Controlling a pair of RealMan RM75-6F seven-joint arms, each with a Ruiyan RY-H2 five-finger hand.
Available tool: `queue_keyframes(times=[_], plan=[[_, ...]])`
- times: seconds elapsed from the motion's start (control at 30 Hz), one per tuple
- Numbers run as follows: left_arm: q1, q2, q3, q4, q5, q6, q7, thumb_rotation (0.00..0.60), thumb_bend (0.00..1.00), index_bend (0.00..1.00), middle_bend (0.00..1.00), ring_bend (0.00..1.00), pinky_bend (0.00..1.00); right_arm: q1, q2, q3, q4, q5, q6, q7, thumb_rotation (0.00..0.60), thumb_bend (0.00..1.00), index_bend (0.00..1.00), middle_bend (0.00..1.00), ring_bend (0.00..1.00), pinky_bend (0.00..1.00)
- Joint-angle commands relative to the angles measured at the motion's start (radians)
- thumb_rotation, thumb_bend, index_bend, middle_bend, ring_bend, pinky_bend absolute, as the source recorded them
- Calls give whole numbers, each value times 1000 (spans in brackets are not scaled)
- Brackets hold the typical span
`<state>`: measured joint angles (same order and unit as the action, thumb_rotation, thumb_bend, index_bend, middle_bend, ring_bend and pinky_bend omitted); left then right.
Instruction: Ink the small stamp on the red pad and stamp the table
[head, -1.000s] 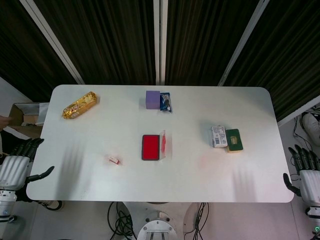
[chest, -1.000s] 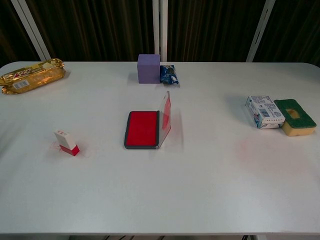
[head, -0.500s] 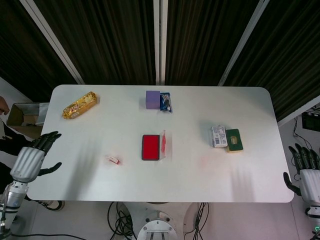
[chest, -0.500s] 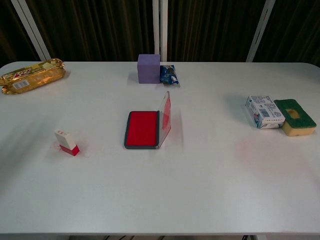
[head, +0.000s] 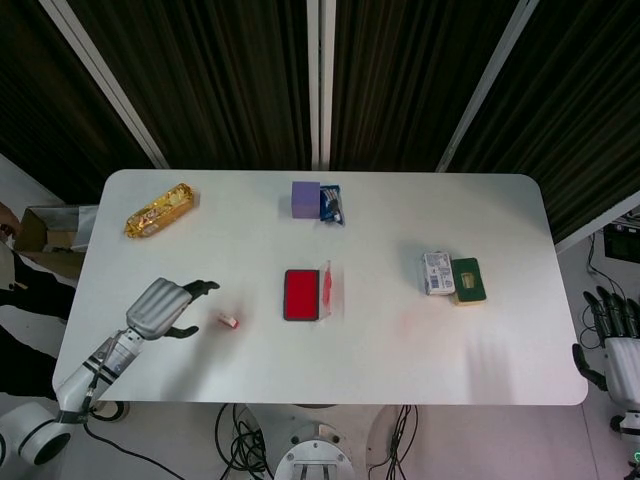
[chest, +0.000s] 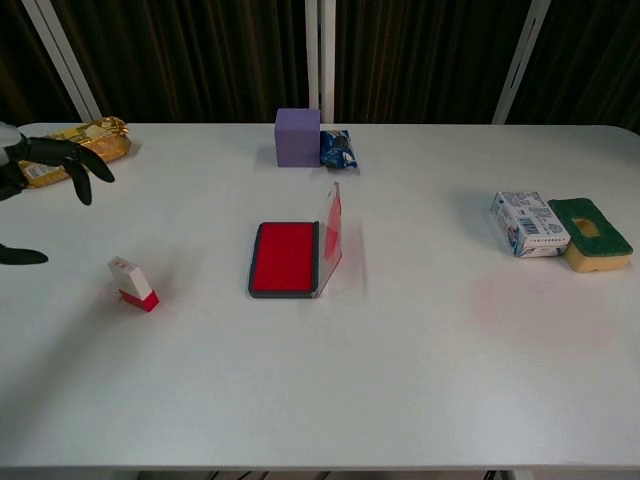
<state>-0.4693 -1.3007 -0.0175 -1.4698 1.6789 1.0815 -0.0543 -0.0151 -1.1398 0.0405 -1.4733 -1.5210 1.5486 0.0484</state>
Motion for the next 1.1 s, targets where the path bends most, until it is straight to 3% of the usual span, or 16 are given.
queue_keyframes(times=[0.03, 0.47, 1.1], plan=[[-14, -46, 13, 34, 0, -4, 4, 600, 164, 234, 318, 916, 1000, -1, 3, 0, 0, 2, -2, 2, 600, 342, 0, 0, 0, 0], [-45, -205, 49, 222, 45, 34, 8, 600, 215, 323, 327, 916, 1000, 4, 2, -4, -6, 1, -16, -9, 600, 343, 0, 0, 0, 0], [-58, -321, 93, 401, 58, 80, -44, 600, 302, 423, 421, 936, 1000, 6, -4, -4, -1, 13, -29, -12, 600, 345, 0, 0, 0, 0]])
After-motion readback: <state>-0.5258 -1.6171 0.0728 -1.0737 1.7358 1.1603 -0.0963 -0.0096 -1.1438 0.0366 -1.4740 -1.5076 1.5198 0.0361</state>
